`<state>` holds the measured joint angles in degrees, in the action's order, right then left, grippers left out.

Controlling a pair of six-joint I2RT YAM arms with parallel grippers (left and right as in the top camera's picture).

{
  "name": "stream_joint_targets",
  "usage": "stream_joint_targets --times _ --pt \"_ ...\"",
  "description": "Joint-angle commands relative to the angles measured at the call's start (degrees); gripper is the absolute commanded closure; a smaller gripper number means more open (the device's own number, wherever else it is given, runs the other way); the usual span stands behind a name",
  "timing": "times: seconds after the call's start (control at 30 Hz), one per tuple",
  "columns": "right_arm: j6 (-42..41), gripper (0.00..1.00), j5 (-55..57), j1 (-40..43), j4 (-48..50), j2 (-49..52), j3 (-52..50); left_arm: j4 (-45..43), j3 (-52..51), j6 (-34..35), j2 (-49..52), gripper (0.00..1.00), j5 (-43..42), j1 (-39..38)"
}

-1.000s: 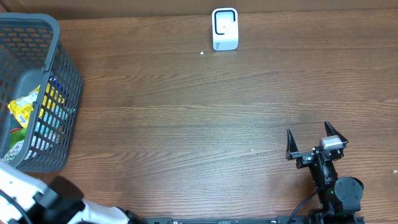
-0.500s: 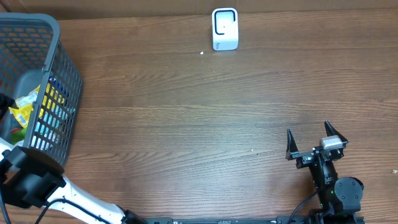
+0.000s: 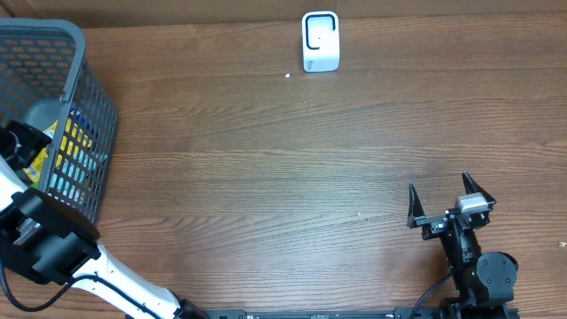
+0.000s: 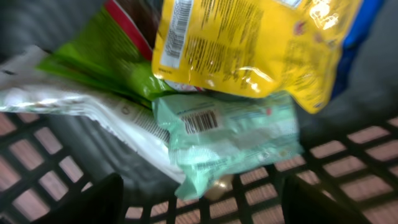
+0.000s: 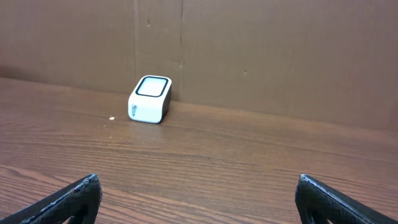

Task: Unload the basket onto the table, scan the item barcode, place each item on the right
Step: 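Grasp the mint-green wrapped packet in the basket with the left gripper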

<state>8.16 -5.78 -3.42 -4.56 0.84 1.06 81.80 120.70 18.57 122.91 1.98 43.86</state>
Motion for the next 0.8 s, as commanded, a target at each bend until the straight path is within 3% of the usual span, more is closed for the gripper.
stream_joint_targets --times 0.0,0.27,0.37,0.43,0.5,0.57,0.77 --pt "-0.2 0.00 -0.3 -0.3 0.2 -0.7 -0.6 -3.8 -6.4 1.4 0.5 0.25 1.5 0.2" --pt "-0.2 0.00 -0.3 -0.3 0.2 -0.7 -0.6 -11.4 -15.3 1.2 0.5 0.28 1.2 -0.4" --pt "-0.2 0.00 -0.3 -0.3 0.2 -0.7 -0.6 -12.5 -16.4 1.4 0.5 0.39 1.2 -0.7" --pt "-0.2 0.00 -0.3 -0.3 0.2 -0.7 -0.6 -12.7 -16.4 1.4 0.5 0.52 1.2 -0.7" --pt "-0.2 0.00 -0.3 -0.3 0.2 -0.7 -0.6 -13.0 -16.4 1.4 0.5 0.68 1.2 -0.7" --pt "-0.2 0.00 -0.3 -0.3 0.2 -0.7 -0.6 -13.0 -16.4 1.3 0.5 0.96 1.2 -0.7" --pt "-0.2 0.00 -0.3 -0.3 0.2 -0.7 -0.6 -11.9 -13.8 0.8 -1.9 0.96 0.5 -0.7"
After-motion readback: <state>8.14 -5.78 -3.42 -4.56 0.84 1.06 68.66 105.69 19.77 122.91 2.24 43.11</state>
